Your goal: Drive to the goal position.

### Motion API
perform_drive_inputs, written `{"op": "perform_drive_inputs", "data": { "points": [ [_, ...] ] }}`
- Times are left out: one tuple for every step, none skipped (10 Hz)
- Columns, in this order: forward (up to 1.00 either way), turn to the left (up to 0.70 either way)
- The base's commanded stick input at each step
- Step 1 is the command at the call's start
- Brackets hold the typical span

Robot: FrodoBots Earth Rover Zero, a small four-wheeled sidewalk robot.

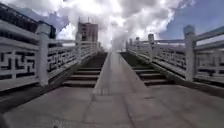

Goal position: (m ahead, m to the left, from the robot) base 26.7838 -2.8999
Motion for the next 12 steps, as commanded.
{"op": "perform_drive_inputs", "data": {
  "points": [
    [0.70,0.00],
    [0.70,0.00],
    [0.70,0.00],
    [0.70,0.00],
    [0.70,0.00],
    [0.70,0.00],
    [0.70,0.00],
    [0.70,0.00],
    [0.70,0.00],
    [0.70,0.00],
    [0.70,0.00],
    [0.70,0.00]
  ]
}}
